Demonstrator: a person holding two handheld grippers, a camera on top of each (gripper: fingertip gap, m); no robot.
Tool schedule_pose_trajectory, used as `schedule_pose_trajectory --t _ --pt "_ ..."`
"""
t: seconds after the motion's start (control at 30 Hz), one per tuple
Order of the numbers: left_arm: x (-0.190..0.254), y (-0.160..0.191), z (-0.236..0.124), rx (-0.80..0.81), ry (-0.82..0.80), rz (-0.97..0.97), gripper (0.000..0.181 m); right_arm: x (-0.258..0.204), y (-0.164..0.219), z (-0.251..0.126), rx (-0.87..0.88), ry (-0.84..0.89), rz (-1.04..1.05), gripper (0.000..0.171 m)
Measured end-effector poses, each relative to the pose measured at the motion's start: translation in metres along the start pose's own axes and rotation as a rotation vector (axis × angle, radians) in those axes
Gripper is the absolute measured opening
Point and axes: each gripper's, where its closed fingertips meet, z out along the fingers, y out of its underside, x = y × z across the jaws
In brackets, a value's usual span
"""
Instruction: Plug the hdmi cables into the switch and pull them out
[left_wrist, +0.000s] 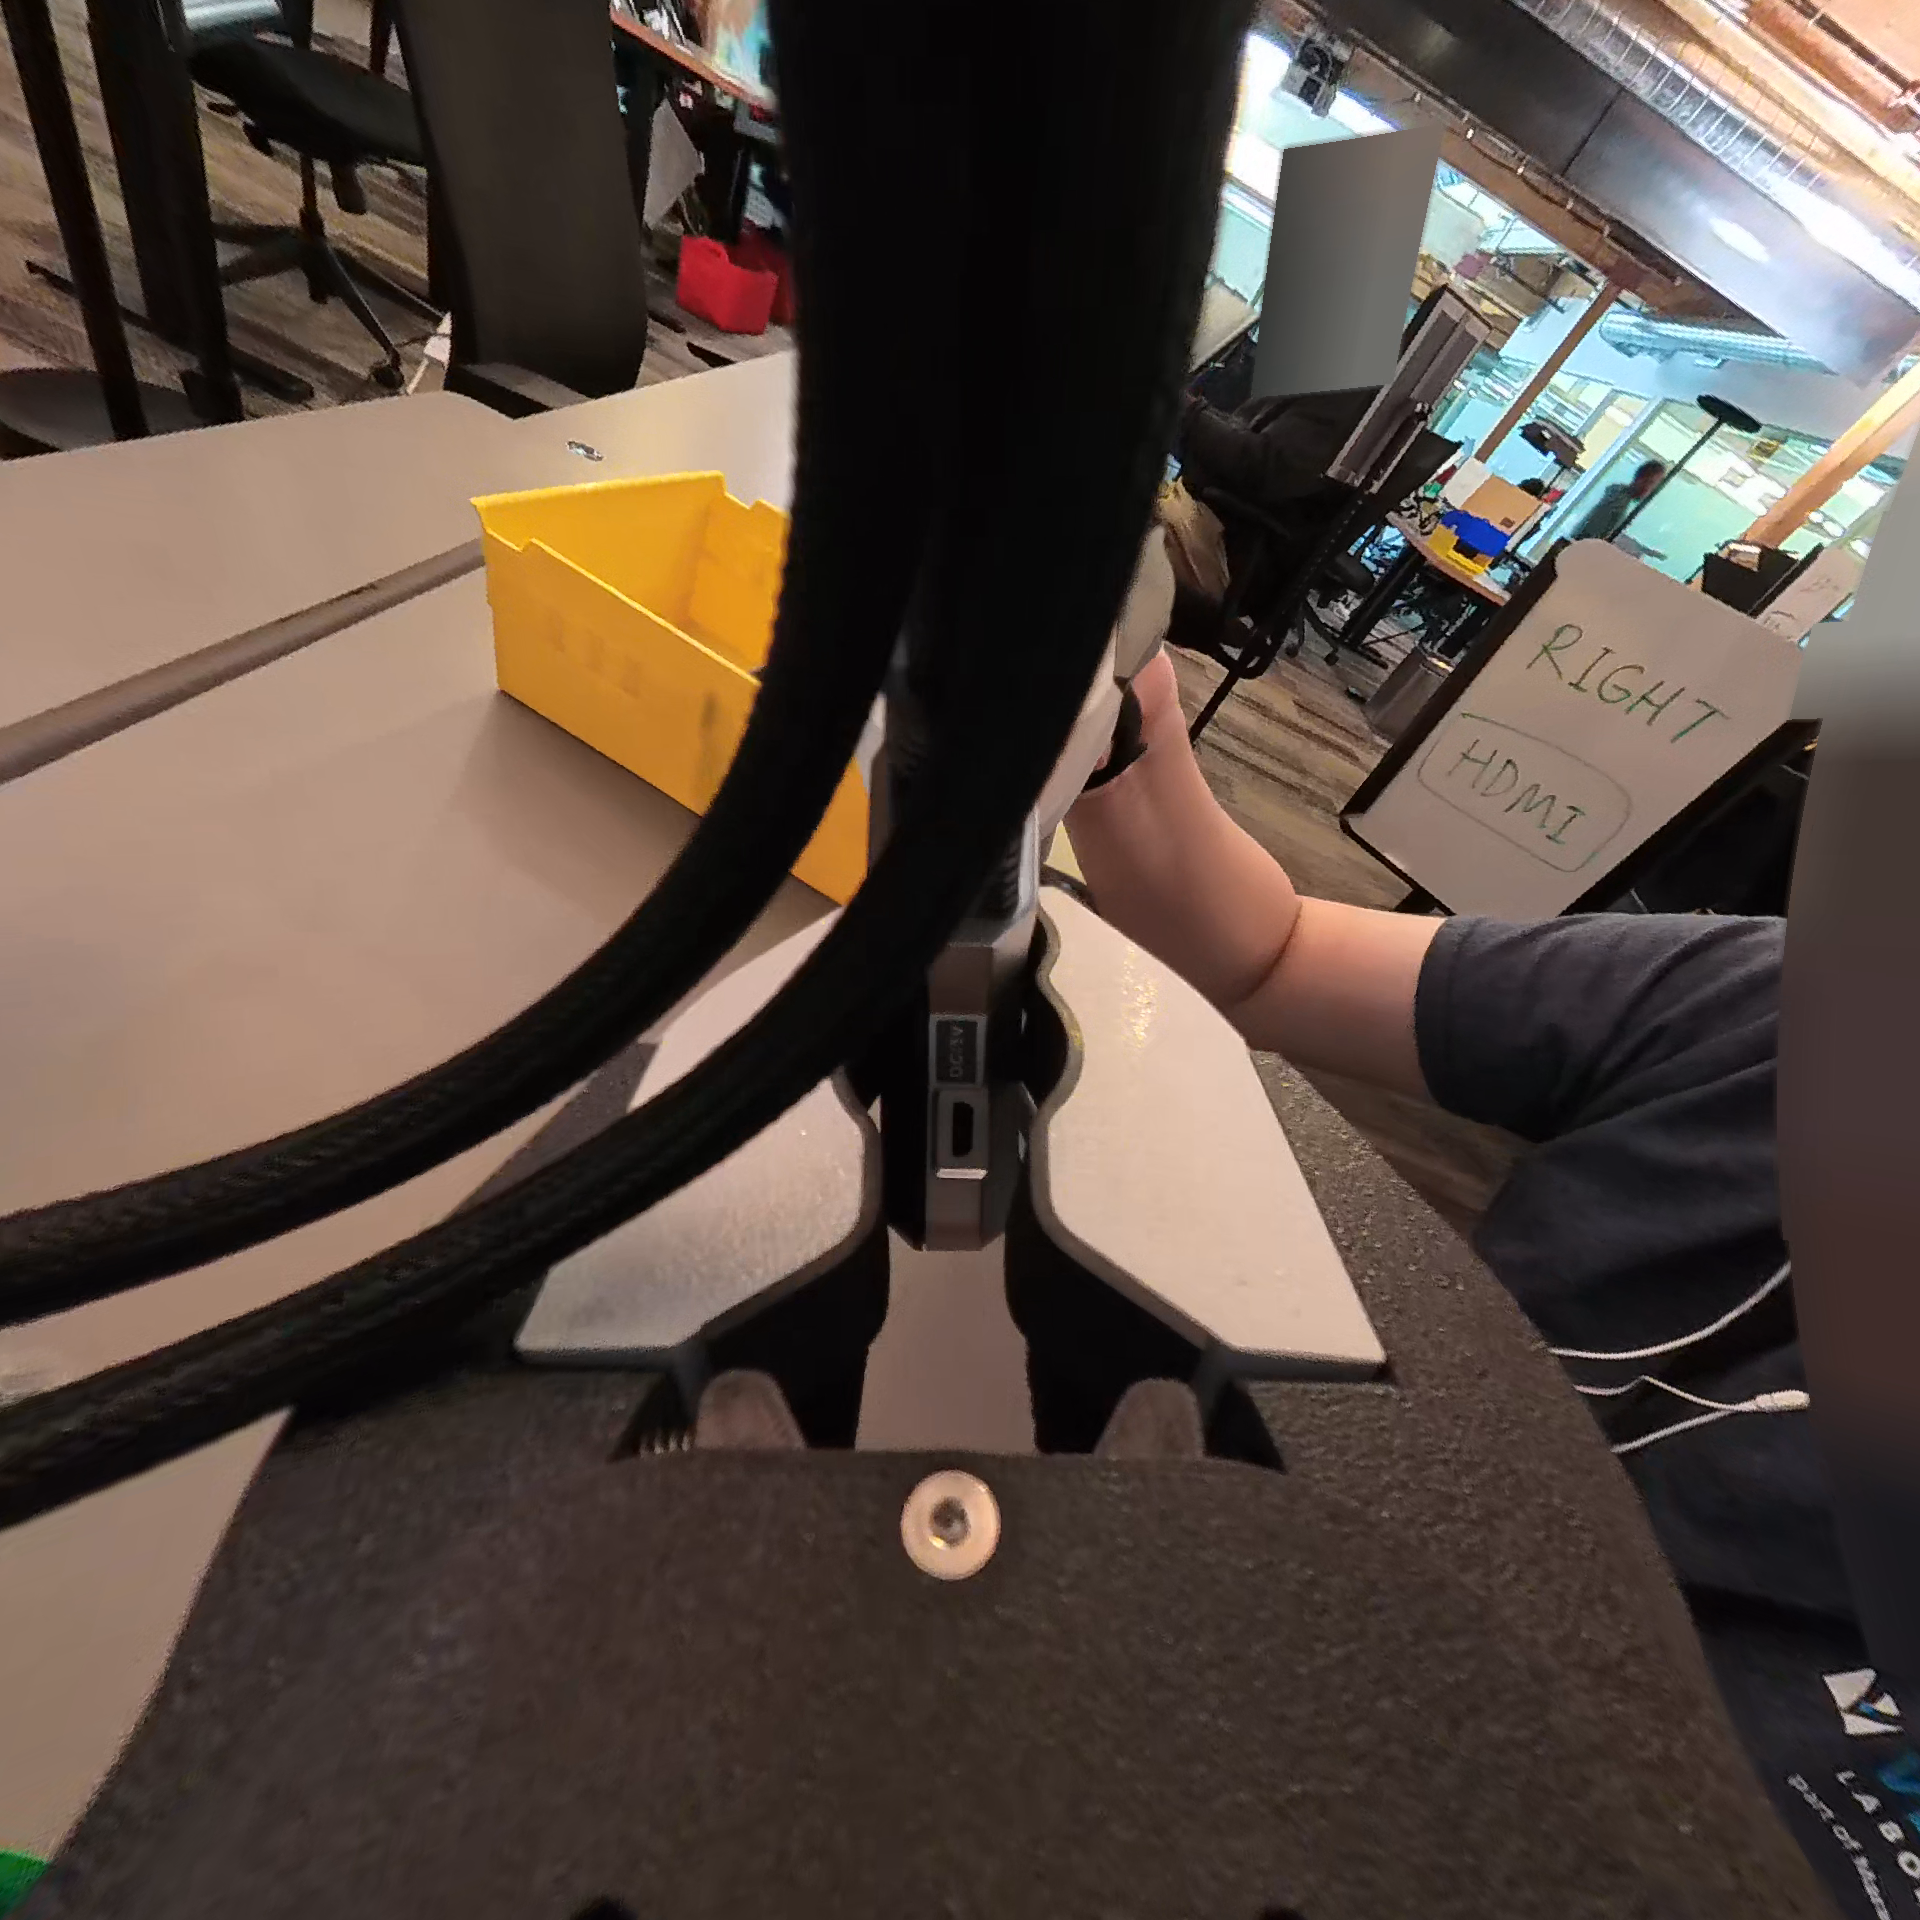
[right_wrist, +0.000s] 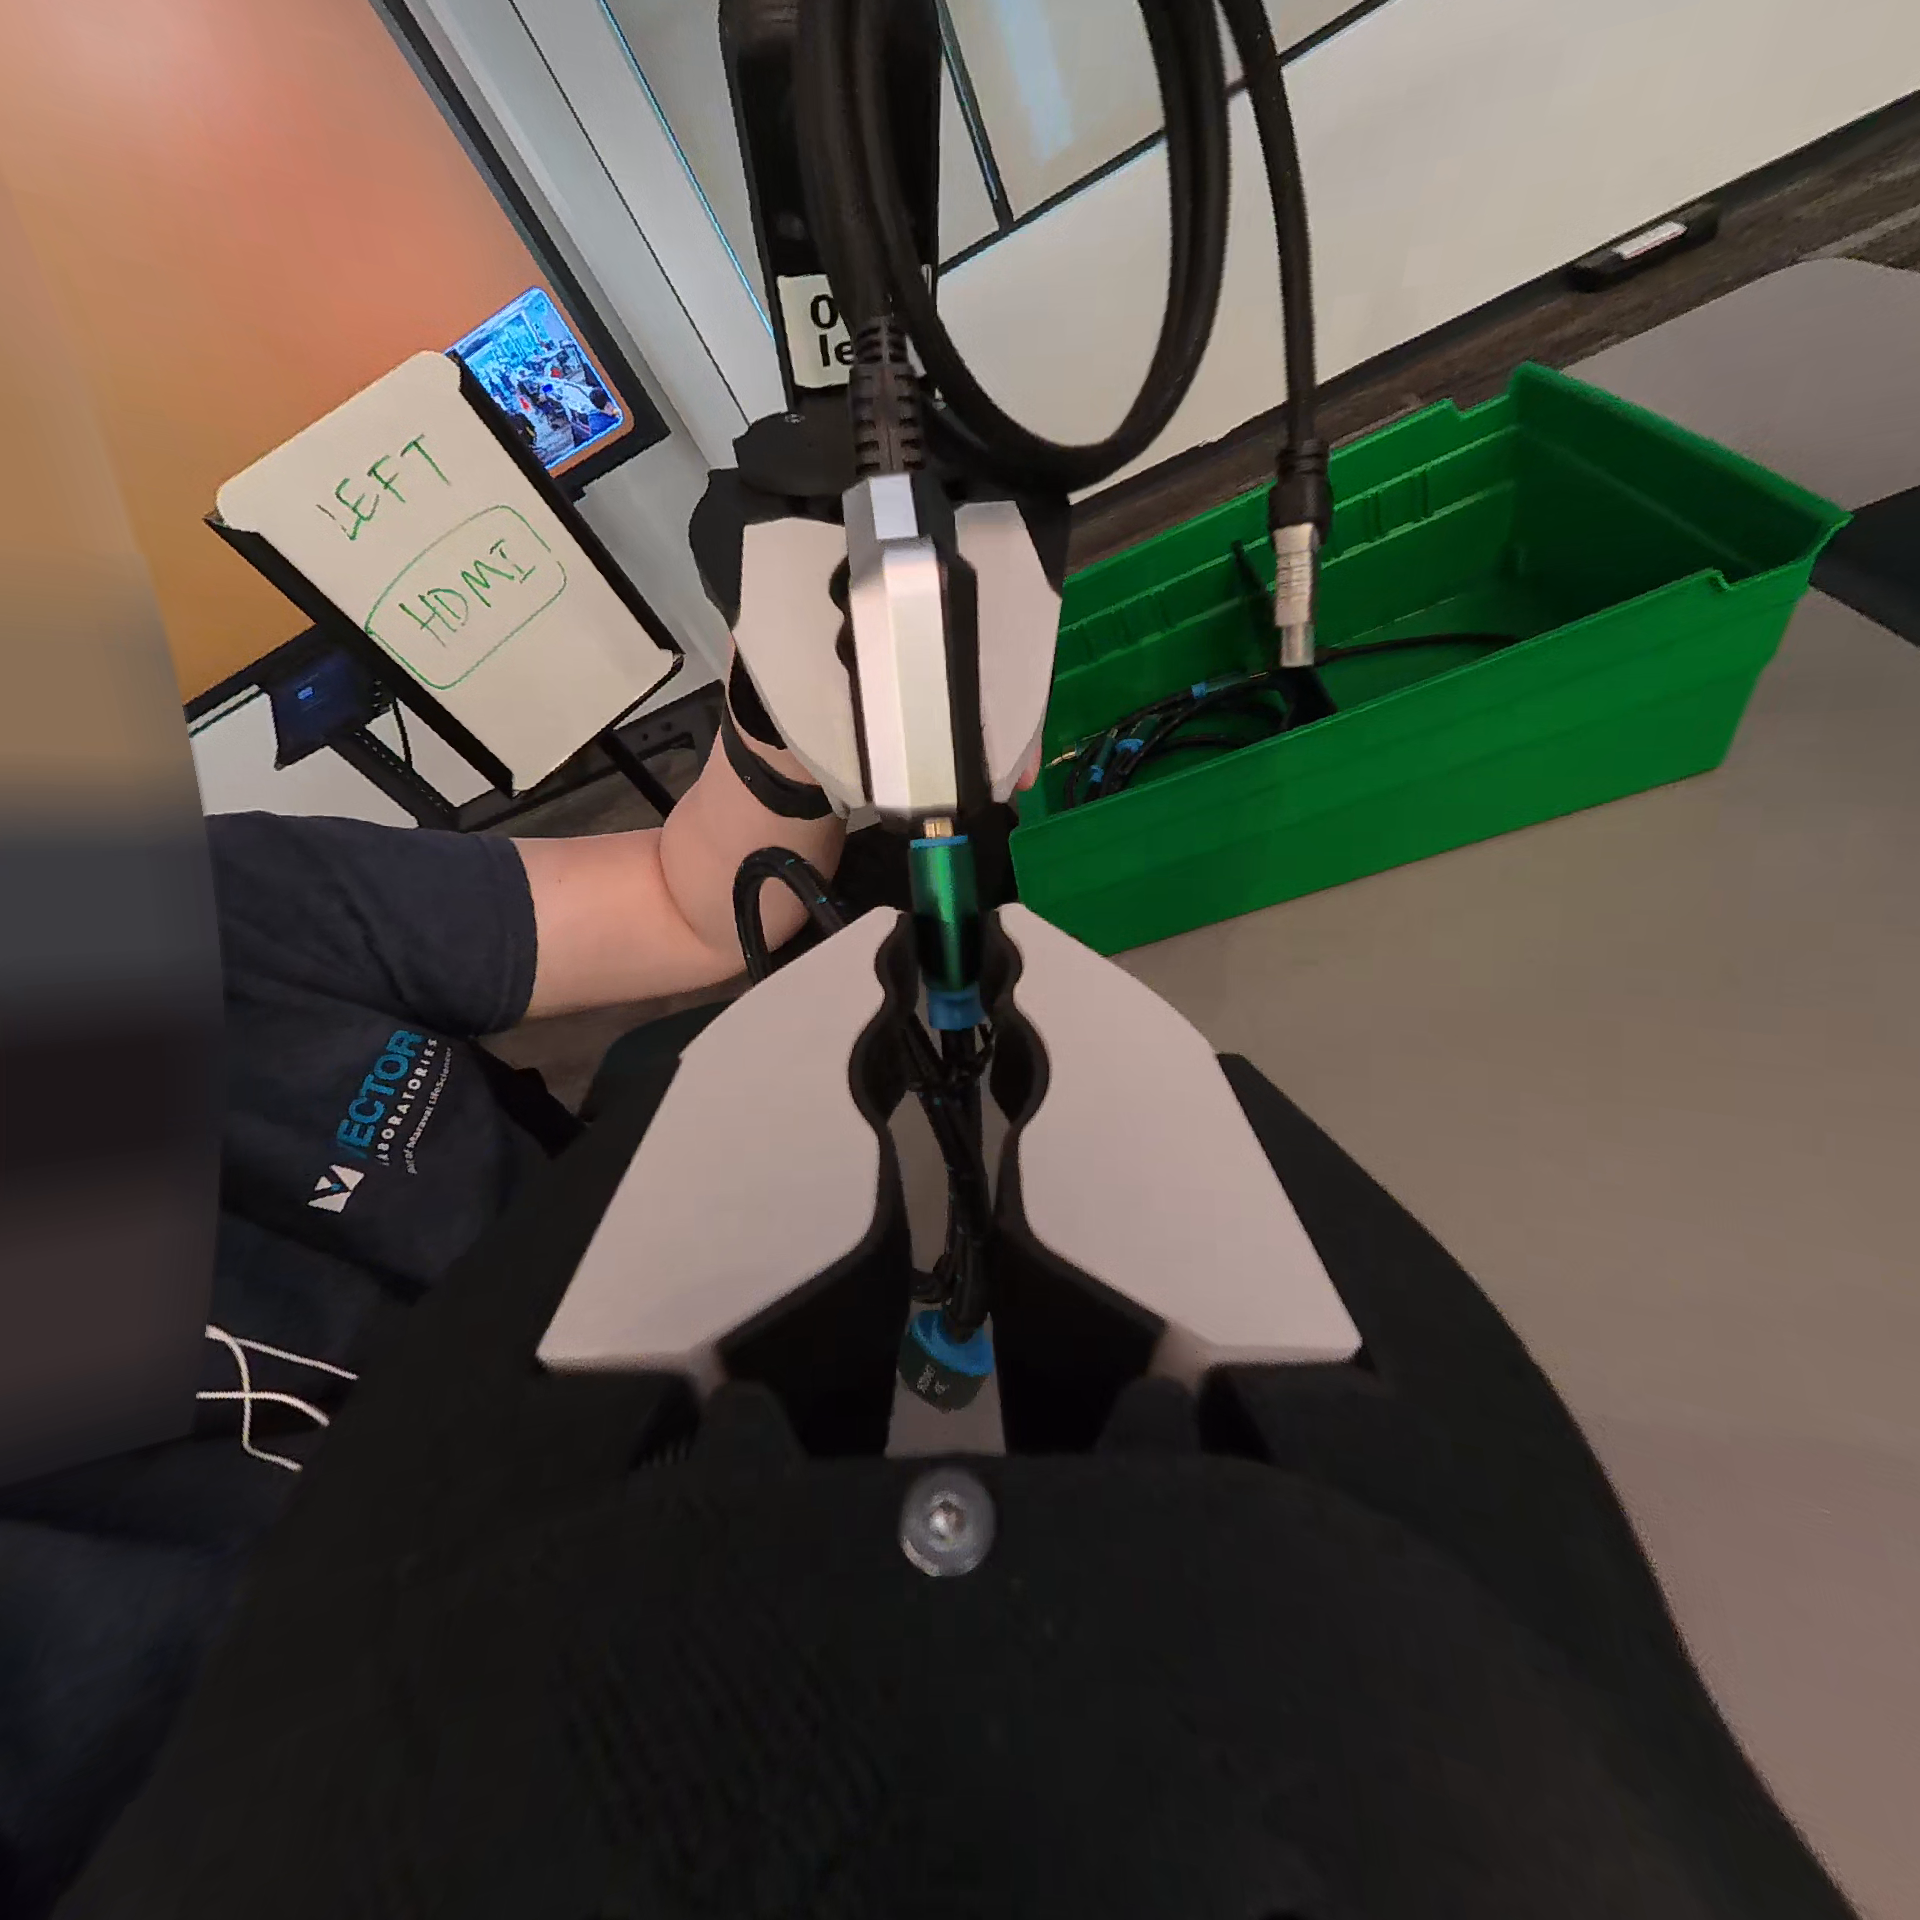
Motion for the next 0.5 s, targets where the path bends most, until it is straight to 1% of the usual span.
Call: schedule_pose_trajectory --t 0.07,0.13,0.27,0.33,0.4,0.5 --pt "-0.001 0.0 0.0 0.001 -0.005 0.004 0.024 0.001 0.0 0.0 0.002 0.003 -0.005 0.011" --pt "0.003 -0.005 -0.002 0.022 0.015 0.001 0.024 -0.003 -0.004 -0.001 0.029 -0.036 0.012 0.011" --pt "0.005 -0.017 -0.005 0.092 0.019 0.04 0.024 -0.008 -0.012 0.001 0.092 -0.077 0.052 0.011" --pt "0.004 -0.025 -0.006 0.17 -0.011 0.1 0.025 -0.01 -0.009 0.006 0.082 -0.08 0.037 0.011" --pt "0.004 -0.032 -0.008 0.251 -0.018 0.112 0.029 -0.012 -0.007 0.012 0.072 -0.082 0.021 0.011" --pt "0.005 -0.034 -0.009 0.278 0.033 0.07 0.024 -0.01 -0.005 0.017 0.057 -0.037 -0.043 0.011"
